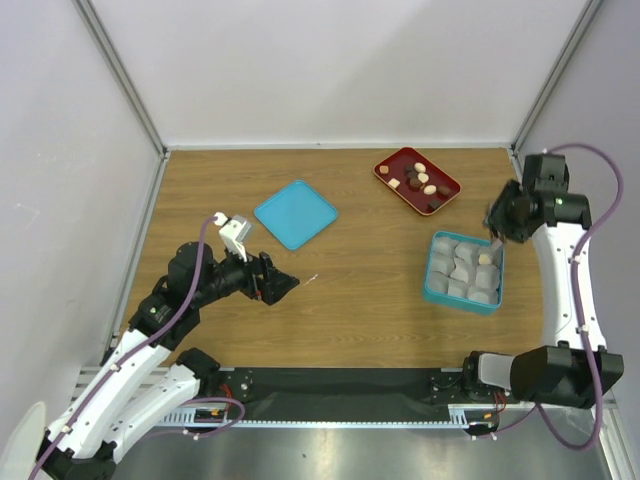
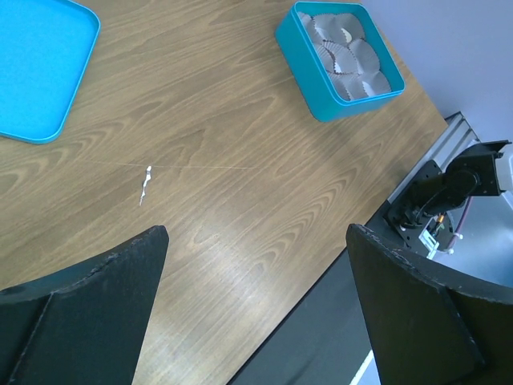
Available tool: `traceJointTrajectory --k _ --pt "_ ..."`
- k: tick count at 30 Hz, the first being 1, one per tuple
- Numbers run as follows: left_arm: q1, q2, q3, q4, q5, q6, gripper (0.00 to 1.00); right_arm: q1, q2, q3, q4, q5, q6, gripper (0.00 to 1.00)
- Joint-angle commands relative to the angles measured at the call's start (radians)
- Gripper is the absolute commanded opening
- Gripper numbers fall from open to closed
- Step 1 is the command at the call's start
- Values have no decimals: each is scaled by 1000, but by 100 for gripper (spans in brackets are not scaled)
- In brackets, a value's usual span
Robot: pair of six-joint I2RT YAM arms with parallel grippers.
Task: Pack the chocolate
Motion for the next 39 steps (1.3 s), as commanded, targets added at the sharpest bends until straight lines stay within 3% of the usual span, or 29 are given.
traceJointTrajectory --k 1,8,16,23,39 --pt "0 -10 -3 -2 -24 5 100 103 49 125 49 1 18 47" --pt "0 -1 -2 -10 -56 7 100 339 319 263 236 100 -54 47" --pt "-1 16 -5 -25 -91 7 100 369 601 406 265 228 -109 47" --pt "-1 36 -2 -27 -97 10 100 338 621 358 368 99 -132 47" --pt "-1 74 -2 -36 -119 10 100 375 695 360 457 116 -103 53"
